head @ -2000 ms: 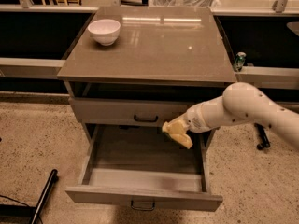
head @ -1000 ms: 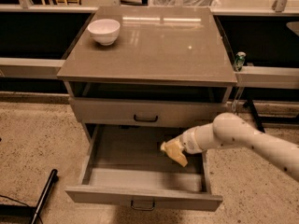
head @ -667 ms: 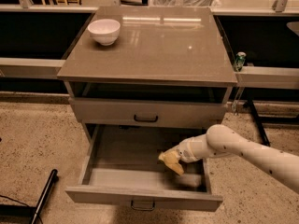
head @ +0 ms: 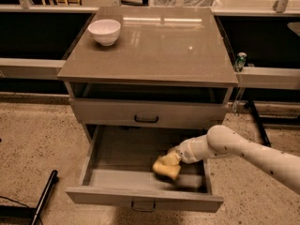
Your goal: Place sponge into middle drawer
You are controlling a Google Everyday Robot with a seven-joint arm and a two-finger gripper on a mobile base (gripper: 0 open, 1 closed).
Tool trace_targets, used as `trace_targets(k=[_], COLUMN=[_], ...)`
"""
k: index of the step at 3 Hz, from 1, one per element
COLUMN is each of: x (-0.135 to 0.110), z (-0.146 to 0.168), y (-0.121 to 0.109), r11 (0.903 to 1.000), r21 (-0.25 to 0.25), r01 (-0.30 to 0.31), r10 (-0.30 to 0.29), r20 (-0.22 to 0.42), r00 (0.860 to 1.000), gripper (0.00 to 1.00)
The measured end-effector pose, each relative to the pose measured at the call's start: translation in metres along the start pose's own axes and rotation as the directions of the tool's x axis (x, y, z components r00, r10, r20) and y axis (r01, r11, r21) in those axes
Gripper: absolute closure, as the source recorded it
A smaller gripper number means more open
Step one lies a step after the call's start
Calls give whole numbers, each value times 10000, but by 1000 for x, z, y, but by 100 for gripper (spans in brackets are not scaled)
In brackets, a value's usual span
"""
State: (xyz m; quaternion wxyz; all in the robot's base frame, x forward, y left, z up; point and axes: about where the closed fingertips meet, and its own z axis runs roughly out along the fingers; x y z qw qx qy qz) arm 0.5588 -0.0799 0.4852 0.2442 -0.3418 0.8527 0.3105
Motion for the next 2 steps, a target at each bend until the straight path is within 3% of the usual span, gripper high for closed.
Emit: trace_targets(k=[1, 2], x=[0, 0], z=[0, 0], y=[0, 0], r11=[10000, 10000], r21=[-1, -1], r01=[0, 0], r10=[0, 0], r20=[0, 0], r00=[10000, 10000], gripper=[0, 0])
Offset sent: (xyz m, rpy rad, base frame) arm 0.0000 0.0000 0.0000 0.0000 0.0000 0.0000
